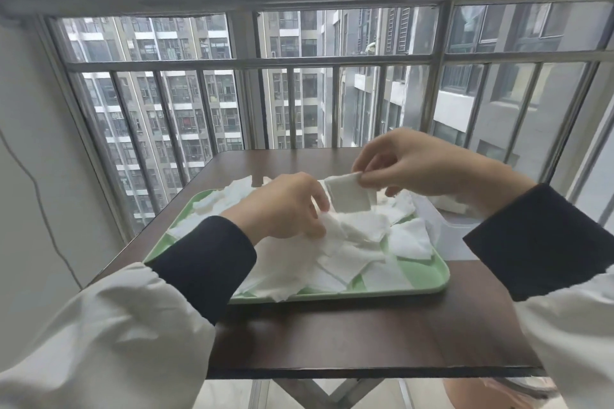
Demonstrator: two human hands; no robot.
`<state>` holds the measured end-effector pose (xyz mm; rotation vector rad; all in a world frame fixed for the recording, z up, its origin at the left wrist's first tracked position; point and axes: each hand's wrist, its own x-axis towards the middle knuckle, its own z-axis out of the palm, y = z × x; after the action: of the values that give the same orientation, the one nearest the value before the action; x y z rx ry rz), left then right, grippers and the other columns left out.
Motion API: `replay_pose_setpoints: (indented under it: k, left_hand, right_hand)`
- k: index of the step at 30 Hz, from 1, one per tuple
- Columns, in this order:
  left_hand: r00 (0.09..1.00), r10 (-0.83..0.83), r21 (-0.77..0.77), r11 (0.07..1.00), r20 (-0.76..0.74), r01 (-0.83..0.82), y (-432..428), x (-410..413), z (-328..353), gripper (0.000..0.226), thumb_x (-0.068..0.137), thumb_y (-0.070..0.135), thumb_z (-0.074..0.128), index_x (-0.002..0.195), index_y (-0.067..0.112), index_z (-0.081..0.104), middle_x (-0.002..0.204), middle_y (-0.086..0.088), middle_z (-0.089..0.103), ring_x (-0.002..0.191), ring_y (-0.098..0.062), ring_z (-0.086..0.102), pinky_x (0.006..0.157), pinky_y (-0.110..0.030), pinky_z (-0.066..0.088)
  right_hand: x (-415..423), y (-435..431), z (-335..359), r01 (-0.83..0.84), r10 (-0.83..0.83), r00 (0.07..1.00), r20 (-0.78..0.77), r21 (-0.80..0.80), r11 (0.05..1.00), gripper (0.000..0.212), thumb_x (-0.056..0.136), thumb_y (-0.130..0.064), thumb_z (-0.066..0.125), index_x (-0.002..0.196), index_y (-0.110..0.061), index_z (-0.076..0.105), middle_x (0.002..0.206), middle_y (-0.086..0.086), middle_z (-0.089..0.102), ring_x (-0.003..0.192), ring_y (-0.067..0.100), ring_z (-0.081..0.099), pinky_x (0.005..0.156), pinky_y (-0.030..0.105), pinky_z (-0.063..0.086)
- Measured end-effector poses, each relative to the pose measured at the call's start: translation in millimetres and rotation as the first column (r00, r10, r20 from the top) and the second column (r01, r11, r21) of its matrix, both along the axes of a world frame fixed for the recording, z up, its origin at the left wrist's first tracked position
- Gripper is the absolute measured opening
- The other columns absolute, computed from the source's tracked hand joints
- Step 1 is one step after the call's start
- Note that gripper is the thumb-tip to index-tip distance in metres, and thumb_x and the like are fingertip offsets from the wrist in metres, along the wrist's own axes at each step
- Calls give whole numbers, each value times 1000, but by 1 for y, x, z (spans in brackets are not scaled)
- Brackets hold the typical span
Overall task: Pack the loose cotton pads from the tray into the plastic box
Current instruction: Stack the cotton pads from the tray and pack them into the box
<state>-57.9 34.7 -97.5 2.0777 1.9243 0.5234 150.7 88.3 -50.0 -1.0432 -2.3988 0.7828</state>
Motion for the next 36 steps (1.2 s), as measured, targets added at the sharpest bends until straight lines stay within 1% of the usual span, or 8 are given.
replay_pose_setpoints:
  k: [3,7,11,18,23,26,31,36]
  left_hand:
    - [999,-43,5,999,-8,43,3,-1,3,24,78,19,81,79,36,64,66,14,59,61,-5,55,58,-23,43]
    - [997,-72,5,997,24,71,8,-8,14,21,82,18,78,77,34,64,83,5,70,69,-12,60,64,-26,49]
    - [958,-78,-8,997,277,83,13,-27,31,12,85,14,78,87,23,70,82,2,77,70,-9,68,59,-21,50]
    - [609,-178,160,984,773,85,12,-41,31,18,74,27,87,91,24,81,96,-6,78,83,-17,74,65,-22,56]
    - [611,-215,203,975,762,91,10,-36,24,11,81,28,84,89,25,79,93,-9,77,79,-19,71,59,-19,54]
    - [598,-201,223,974,776,39,10,-31,19,6,85,18,80,88,19,76,89,-10,76,75,-18,67,57,-19,51]
    - [475,-191,209,978,859,15,10,-24,13,17,81,4,80,90,14,70,83,-7,73,68,-20,66,55,-20,52]
    - [471,-198,220,975,860,9,8,-20,9,22,81,6,80,96,12,67,85,-6,75,68,-20,70,54,-22,53]
  right_hand:
    - [-9,10,-1,58,-64,981,-184,-39,998,4,92,-16,68,95,-16,70,93,3,71,80,10,69,63,17,56]
    - [-21,21,-6,91,-176,873,-455,-203,975,11,94,-11,63,102,-3,65,103,13,68,91,24,71,72,31,62]
    - [-27,28,-15,159,-269,773,-575,-234,959,7,93,-12,64,98,-7,65,98,13,65,85,26,69,59,29,58]
    - [-35,27,-38,172,-307,679,-667,-261,950,10,93,-11,69,102,-12,64,101,13,69,87,28,72,62,35,62]
    - [-43,19,-48,24,-269,648,-713,-334,942,18,90,-4,70,106,-9,63,99,12,70,70,17,72,58,29,58]
    - [-46,15,-51,-64,-263,622,-737,-382,922,26,86,7,69,108,-5,62,96,13,70,72,21,73,61,31,58]
    - [-46,10,-50,-166,-271,579,-769,-437,884,30,83,15,63,110,1,63,101,18,72,84,29,75,67,29,59]
    - [-45,7,-50,-243,-261,583,-769,-472,848,24,87,16,59,108,4,62,96,20,73,86,31,75,70,30,60]
